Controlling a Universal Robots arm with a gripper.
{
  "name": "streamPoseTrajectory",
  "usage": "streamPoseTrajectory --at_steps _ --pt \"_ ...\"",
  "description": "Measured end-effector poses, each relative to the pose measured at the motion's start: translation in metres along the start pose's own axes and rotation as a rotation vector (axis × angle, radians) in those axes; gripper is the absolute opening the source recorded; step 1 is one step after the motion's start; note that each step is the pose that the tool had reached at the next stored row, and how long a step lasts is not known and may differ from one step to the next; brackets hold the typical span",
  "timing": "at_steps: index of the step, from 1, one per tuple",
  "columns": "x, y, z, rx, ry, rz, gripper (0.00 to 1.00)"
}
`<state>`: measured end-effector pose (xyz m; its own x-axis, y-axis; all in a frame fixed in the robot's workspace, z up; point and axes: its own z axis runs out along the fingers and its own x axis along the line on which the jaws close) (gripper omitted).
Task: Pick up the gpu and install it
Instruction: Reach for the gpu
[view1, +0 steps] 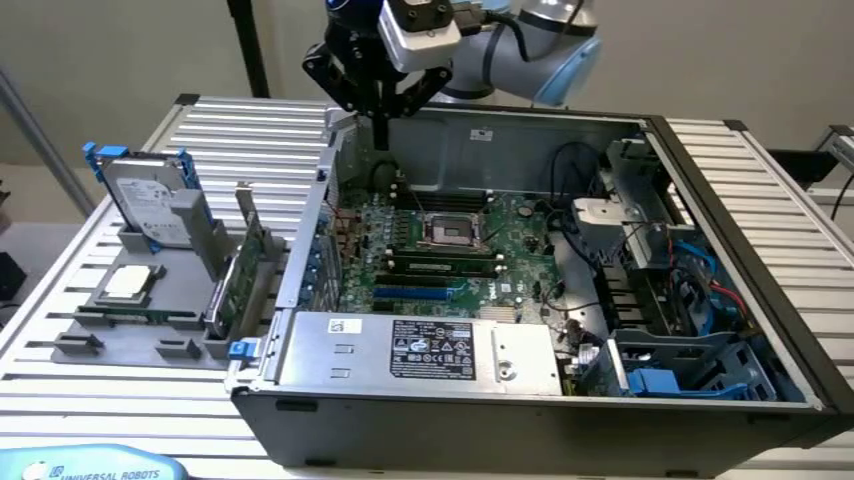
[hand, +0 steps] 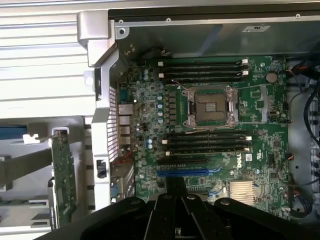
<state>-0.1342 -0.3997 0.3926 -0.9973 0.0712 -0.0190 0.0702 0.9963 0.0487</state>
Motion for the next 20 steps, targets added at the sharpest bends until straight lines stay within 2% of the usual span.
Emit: streamPoseTrajectory --at_steps 20 --pt "0.09 -0.0179 -0.0015 -0.0001 0.0 0.0 0.11"
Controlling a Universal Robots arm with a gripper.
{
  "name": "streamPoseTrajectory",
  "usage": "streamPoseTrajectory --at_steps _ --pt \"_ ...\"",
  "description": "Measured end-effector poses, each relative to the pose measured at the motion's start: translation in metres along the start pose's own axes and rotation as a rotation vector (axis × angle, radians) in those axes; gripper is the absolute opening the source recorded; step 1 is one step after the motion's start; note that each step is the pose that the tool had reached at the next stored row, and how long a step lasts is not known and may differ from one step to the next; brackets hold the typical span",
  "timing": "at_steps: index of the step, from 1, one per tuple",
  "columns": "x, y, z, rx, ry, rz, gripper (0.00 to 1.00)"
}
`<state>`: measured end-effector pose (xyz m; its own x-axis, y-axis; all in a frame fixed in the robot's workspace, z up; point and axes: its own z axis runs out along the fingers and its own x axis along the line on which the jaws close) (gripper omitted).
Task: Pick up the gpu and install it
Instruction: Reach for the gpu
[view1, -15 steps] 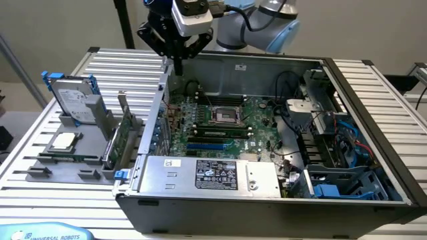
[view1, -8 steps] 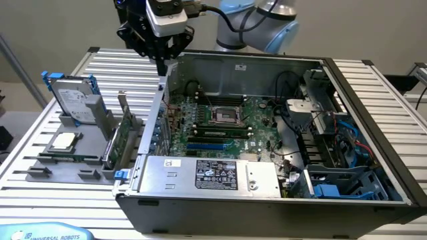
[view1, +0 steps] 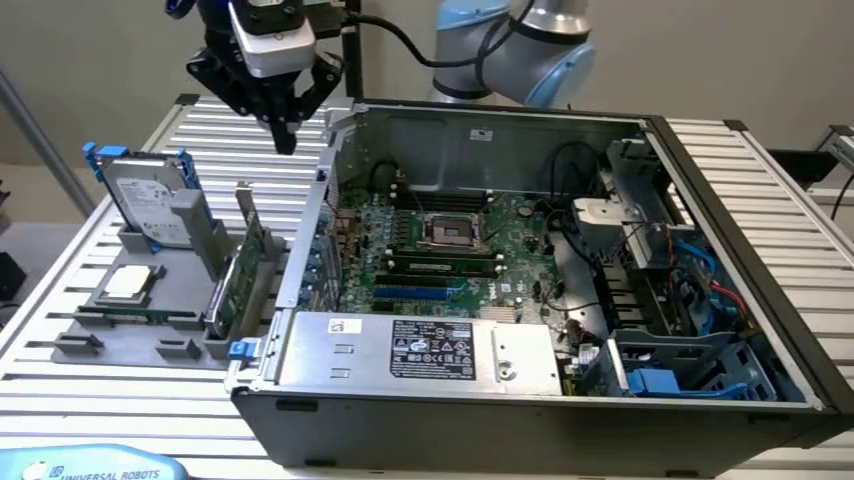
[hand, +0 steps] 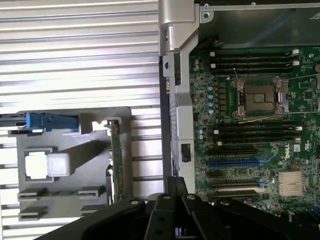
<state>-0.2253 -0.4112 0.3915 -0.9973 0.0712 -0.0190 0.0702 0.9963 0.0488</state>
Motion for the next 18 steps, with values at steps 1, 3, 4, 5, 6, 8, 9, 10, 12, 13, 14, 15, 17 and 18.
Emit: streamPoseTrajectory --at_steps 1,3,4,5,6,8,9,10,12,13,14,15,17,18 --pt "0.004 -0.001 0.0002 -0.0001 0.0 0.0 0.11" --pt "0.013 -0.003 0.0006 0.0 0.0 0.0 0.11" --pt "0.018 -0.004 0.0008 0.0 0.0 0.0 0.11" --pt "0.022 -0.0049 0.0011 -0.0001 0.0 0.0 0.11" --pt "0.027 -0.006 0.0014 0.0 0.0 0.0 0.11" --pt "0.036 -0.008 0.0021 0.0 0.0 0.0 0.11" --pt "0.041 -0.0089 0.0024 0.0 0.0 0.0 0.11" --pt "0.045 -0.01 0.0028 0.0 0.0 0.0 0.11" --pt "0.054 -0.0124 0.0037 0.0 0.0 0.0 0.11" --pt "0.058 -0.0136 0.0042 0.0 0.0 0.0 0.11" --pt "0.063 -0.0149 0.0047 0.0 0.0 0.0 0.11" --pt "0.067 -0.0163 0.0052 0.0 0.0 0.0 0.11" --pt "0.074 -0.0192 0.0062 0.0001 0.0003 0.0 0.11" --pt "0.077 -0.0208 0.0067 0.0002 0.0006 0.0 0.11"
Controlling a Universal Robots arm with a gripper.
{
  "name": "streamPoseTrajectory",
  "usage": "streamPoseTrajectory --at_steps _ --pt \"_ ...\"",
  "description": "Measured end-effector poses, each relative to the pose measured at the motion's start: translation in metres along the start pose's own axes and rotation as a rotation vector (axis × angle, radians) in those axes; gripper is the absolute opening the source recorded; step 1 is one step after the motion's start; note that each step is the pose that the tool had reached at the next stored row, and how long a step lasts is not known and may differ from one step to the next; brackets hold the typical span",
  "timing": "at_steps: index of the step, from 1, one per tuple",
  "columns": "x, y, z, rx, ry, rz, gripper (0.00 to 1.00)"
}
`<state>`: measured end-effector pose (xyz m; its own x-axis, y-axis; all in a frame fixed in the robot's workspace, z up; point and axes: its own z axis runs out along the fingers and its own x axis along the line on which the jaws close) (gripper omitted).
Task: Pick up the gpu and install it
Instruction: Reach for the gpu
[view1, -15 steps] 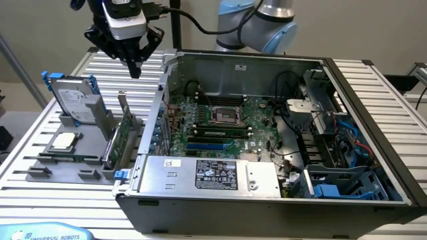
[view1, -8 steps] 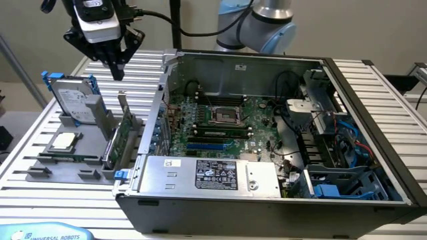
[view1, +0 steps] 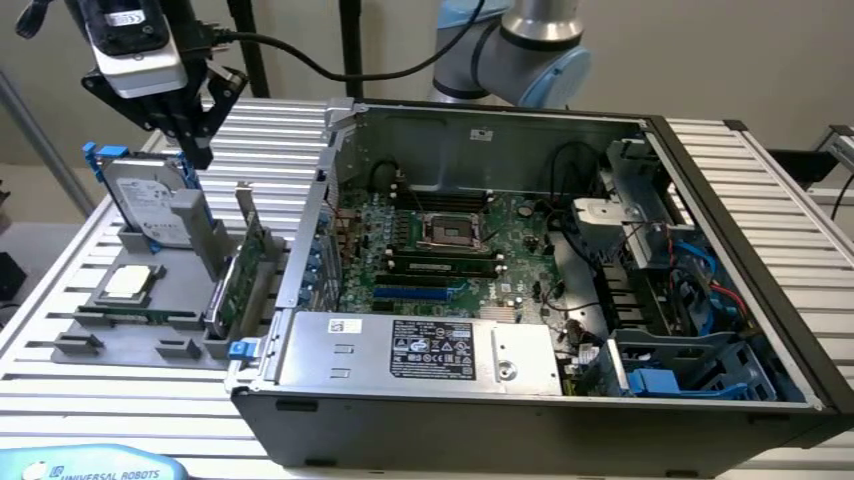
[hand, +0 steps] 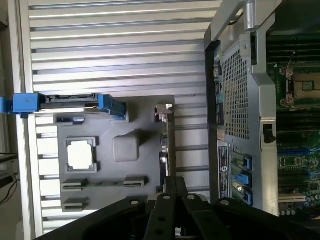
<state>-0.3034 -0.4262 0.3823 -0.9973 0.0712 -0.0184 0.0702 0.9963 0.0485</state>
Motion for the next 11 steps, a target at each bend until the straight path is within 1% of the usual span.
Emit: streamPoseTrajectory --at_steps 3,5,11 --pt "0.0067 -0.0068 0.001 0.0001 0.001 0.0 0.11" --pt "0.0088 -0.011 0.0011 0.0002 0.0013 0.0 0.11" --pt "0.0088 -0.0116 0.0011 0.0002 0.0014 0.0 0.11"
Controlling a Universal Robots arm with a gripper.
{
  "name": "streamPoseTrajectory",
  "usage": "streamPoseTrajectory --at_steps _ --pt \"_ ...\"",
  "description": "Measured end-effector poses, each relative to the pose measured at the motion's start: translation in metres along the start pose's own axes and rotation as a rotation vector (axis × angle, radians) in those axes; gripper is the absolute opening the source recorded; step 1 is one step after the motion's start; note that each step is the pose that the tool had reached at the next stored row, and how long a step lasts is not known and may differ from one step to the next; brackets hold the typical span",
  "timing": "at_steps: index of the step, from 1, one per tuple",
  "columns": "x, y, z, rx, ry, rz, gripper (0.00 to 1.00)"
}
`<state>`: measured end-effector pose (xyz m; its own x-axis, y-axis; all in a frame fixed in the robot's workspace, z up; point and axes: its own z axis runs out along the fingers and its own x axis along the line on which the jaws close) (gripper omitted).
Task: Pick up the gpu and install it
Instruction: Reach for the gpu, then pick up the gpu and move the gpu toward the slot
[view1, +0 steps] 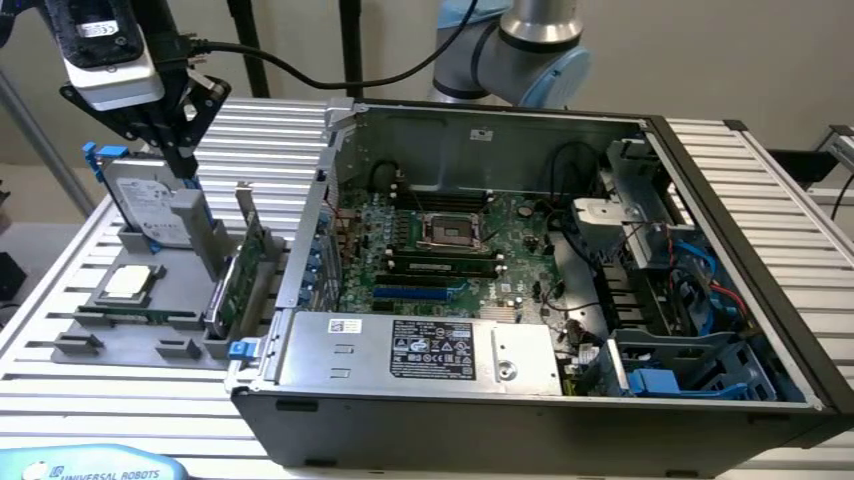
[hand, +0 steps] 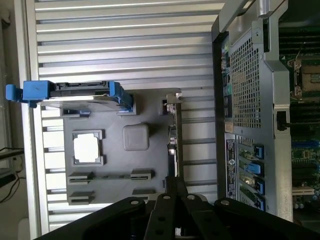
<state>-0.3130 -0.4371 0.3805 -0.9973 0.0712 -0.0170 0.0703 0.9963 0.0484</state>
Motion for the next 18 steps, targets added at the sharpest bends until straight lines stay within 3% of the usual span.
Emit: streamPoseTrajectory --at_steps 9,11,13,14,17,18 --pt "0.0 0.0 0.0 -0.0001 -0.0001 0.0 0.12" --pt "0.0 0.0 0.0 0.0 0.0 0.0 0.18" --pt "0.0 0.0 0.0 0.0 0.0 0.0 0.3" --pt "0.0 0.0 0.0 0.0 -0.0001 0.0 0.3" --pt "0.0 0.0 0.0 0.0 0.0 0.0 0.47" --pt "0.0 0.0 0.0 0.0 0.0 0.0 0.47"
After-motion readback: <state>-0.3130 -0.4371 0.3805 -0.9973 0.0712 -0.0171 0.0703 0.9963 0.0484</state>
